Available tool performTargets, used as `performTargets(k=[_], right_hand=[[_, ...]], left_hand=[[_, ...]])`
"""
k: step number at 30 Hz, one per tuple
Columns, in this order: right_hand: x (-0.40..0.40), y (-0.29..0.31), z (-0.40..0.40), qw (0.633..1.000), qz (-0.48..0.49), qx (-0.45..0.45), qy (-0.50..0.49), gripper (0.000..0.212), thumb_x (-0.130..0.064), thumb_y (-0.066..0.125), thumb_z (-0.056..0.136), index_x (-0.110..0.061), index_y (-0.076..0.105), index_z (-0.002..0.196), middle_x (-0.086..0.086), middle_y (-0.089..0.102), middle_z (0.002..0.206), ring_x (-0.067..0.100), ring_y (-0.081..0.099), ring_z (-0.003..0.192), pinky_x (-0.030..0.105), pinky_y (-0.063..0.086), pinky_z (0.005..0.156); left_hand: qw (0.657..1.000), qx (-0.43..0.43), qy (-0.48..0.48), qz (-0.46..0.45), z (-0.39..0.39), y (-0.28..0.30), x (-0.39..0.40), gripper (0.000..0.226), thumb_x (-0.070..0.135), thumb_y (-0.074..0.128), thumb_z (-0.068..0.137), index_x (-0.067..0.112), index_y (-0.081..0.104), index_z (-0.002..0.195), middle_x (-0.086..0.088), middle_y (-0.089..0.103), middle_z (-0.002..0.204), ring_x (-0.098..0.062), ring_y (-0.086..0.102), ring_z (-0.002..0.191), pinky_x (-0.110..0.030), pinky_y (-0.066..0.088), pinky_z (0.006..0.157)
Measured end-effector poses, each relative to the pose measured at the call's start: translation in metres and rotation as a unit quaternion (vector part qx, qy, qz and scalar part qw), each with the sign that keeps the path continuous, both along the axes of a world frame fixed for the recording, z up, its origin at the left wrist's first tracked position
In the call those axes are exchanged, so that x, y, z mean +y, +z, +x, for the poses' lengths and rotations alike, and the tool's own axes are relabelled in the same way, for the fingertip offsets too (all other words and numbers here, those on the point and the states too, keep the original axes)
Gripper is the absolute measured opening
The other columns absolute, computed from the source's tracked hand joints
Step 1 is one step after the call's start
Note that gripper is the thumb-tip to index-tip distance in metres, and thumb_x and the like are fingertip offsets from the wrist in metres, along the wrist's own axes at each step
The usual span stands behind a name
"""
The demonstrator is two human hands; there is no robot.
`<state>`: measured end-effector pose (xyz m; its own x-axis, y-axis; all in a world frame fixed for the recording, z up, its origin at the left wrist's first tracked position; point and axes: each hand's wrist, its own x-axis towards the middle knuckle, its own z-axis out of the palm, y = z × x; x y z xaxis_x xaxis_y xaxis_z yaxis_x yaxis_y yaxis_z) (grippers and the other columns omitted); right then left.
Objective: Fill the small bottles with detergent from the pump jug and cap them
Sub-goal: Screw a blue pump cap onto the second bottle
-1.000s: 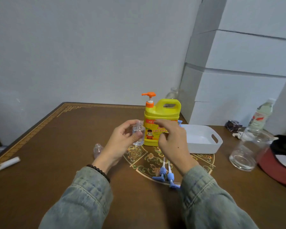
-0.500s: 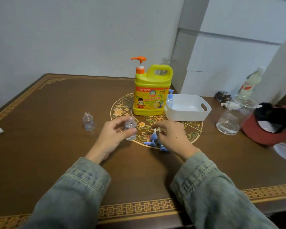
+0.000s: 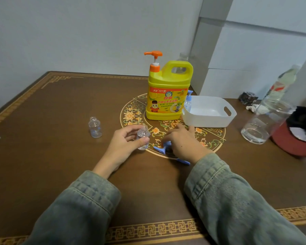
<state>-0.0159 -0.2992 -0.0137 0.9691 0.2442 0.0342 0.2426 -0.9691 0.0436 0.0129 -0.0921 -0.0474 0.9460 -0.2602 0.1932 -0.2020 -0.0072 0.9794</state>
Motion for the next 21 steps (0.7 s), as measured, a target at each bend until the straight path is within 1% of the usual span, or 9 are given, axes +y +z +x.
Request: performTargets(k=[3,5,6,7,9,11,13,14,21], right_hand=[[-0.003,0.001,0.007,0.999,0.036,-0.032,-0.004,0.025,-0.025,0.061,0.09,-0.032,0.066,0.113,-0.007,0.062,0.114,0.02,0.043,0.107,0.039,0.026,0.08],[-0.004,0.006,0.01,0.986,0.137,-0.093,-0.018,0.022,-0.026,0.063,0.089,-0.027,0.068,0.11,-0.007,0.064,0.105,0.019,0.051,0.103,0.04,0.037,0.085],[-0.004,0.011,0.01,0.969,0.209,-0.133,-0.022,0.02,-0.027,0.064,0.088,-0.024,0.069,0.108,-0.007,0.066,0.099,0.017,0.055,0.098,0.04,0.042,0.085],[0.0,0.018,0.009,0.942,0.292,-0.162,-0.027,0.02,-0.027,0.066,0.087,-0.022,0.07,0.106,-0.007,0.067,0.095,0.014,0.058,0.093,0.036,0.046,0.084],[0.006,0.031,0.005,0.872,0.461,-0.156,-0.053,0.024,-0.026,0.069,0.086,-0.02,0.071,0.108,-0.009,0.07,0.097,0.007,0.063,0.091,0.022,0.049,0.082],[0.015,0.039,0.004,0.788,0.604,-0.102,-0.056,0.028,-0.024,0.071,0.086,-0.019,0.069,0.113,-0.006,0.073,0.105,0.006,0.065,0.099,0.022,0.051,0.087],[0.022,0.041,0.004,0.714,0.696,-0.061,-0.04,0.031,-0.017,0.069,0.088,-0.01,0.065,0.118,0.002,0.073,0.111,0.01,0.066,0.107,0.023,0.052,0.09],[0.027,0.042,0.004,0.697,0.715,-0.049,-0.029,0.03,-0.013,0.067,0.089,-0.006,0.064,0.118,0.004,0.073,0.111,0.011,0.066,0.108,0.021,0.052,0.089],[0.041,0.039,0.006,0.698,0.715,-0.042,-0.007,0.022,-0.01,0.066,0.09,-0.006,0.068,0.111,0.004,0.075,0.107,0.013,0.067,0.107,0.022,0.052,0.091]], left_hand=[[1.0,0.011,0.012,-0.003,0.003,-0.001,0.003,0.041,0.011,0.081,0.072,0.02,0.068,0.109,0.0,0.073,0.108,-0.016,0.067,0.104,-0.026,0.05,0.093],[1.0,0.012,0.018,-0.008,0.003,-0.002,0.004,0.043,0.013,0.082,0.071,0.017,0.068,0.112,-0.002,0.073,0.109,-0.018,0.067,0.105,-0.03,0.05,0.095],[1.0,0.014,0.019,-0.014,0.004,-0.001,0.004,0.044,0.013,0.082,0.071,0.016,0.068,0.112,-0.003,0.073,0.109,-0.018,0.067,0.105,-0.03,0.05,0.095],[0.999,0.017,0.021,-0.018,0.003,-0.001,0.005,0.044,0.012,0.082,0.071,0.016,0.068,0.112,-0.003,0.073,0.108,-0.019,0.067,0.105,-0.03,0.051,0.094],[0.999,0.023,0.016,-0.024,0.002,0.001,0.002,0.042,0.008,0.081,0.071,0.016,0.068,0.11,-0.005,0.073,0.108,-0.02,0.068,0.103,-0.028,0.053,0.092],[0.999,0.023,0.009,-0.023,0.001,0.002,0.001,0.041,0.006,0.08,0.071,0.015,0.068,0.11,-0.006,0.073,0.107,-0.02,0.068,0.101,-0.026,0.053,0.09],[1.0,0.018,0.004,-0.016,0.001,0.002,0.001,0.042,0.007,0.081,0.071,0.013,0.068,0.11,-0.006,0.073,0.106,-0.018,0.068,0.1,-0.025,0.053,0.089],[1.0,0.015,0.002,-0.012,0.001,0.002,0.002,0.042,0.007,0.082,0.07,0.013,0.069,0.11,-0.005,0.073,0.106,-0.017,0.069,0.099,-0.025,0.053,0.089],[1.0,0.013,-0.003,-0.007,0.0,0.002,0.003,0.04,0.009,0.083,0.069,0.025,0.069,0.102,-0.002,0.074,0.103,-0.015,0.068,0.098,-0.029,0.053,0.091]])
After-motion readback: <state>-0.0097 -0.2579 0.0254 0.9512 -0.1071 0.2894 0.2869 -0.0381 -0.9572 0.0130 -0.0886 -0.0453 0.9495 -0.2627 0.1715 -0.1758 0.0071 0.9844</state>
